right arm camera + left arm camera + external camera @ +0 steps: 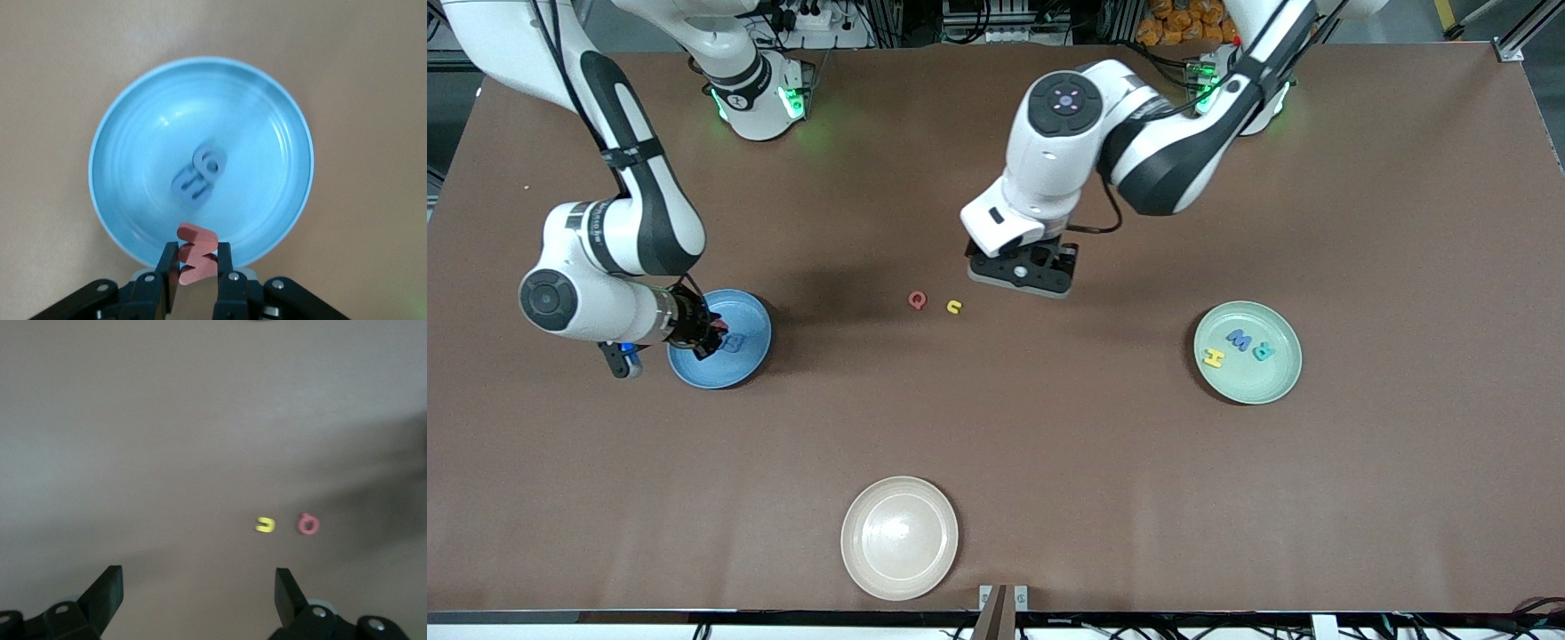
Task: Sort upper and lower case letters into plates
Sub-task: 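Release the pink w in the blue plate while the left gripper reaches Q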
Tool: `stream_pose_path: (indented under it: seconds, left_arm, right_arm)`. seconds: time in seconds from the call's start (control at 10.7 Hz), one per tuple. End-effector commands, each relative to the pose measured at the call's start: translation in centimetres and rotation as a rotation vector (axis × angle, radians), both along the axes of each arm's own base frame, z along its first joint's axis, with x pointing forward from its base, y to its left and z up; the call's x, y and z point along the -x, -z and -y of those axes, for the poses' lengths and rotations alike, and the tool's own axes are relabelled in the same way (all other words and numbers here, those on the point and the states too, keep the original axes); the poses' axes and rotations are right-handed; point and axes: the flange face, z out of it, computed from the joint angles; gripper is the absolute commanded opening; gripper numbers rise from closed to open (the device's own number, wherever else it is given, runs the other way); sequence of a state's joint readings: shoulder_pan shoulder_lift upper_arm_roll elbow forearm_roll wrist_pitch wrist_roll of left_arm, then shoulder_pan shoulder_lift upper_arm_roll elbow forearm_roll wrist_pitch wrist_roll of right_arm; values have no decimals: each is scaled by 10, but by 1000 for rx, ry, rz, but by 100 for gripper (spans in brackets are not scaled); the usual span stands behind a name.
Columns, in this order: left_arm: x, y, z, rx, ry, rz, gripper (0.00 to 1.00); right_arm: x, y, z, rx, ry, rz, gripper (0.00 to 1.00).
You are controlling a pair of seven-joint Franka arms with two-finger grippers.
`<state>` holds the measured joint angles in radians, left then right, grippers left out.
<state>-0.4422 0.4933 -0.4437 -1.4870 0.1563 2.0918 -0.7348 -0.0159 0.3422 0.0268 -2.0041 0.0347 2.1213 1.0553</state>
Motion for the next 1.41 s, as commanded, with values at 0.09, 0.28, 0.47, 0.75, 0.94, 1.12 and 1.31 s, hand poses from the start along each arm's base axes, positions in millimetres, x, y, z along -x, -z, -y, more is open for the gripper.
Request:
stream_pose_path:
  seconds: [0.09, 0.28, 0.47, 0.75, 0.94, 1.12, 1.31]
  left_arm:
    - [20, 29, 68, 68, -120, 9, 100]
    - [44, 69, 116, 76, -181, 70, 100]
    - [54, 104, 136, 105, -209, 144, 100]
    - [55, 137, 147, 158, -175, 171, 100]
    - [65, 164, 157, 148, -114, 227, 100]
    - [76, 184, 159, 110, -65, 250, 100]
    - [88, 199, 162, 57, 21, 300, 94]
  right_arm:
    - [4, 10, 5, -26, -28, 5, 14]
    - [4, 13, 6, -27, -25, 0, 74]
    - [2, 13, 5, -28, -28, 0, 100]
    - [-6, 2, 4, -31, -44, 18, 100]
    - [-9, -5, 2, -34, -43, 10, 100]
    - [-11, -8, 0, -36, -45, 12, 100]
    - [-11, -9, -3, -37, -50, 13, 100]
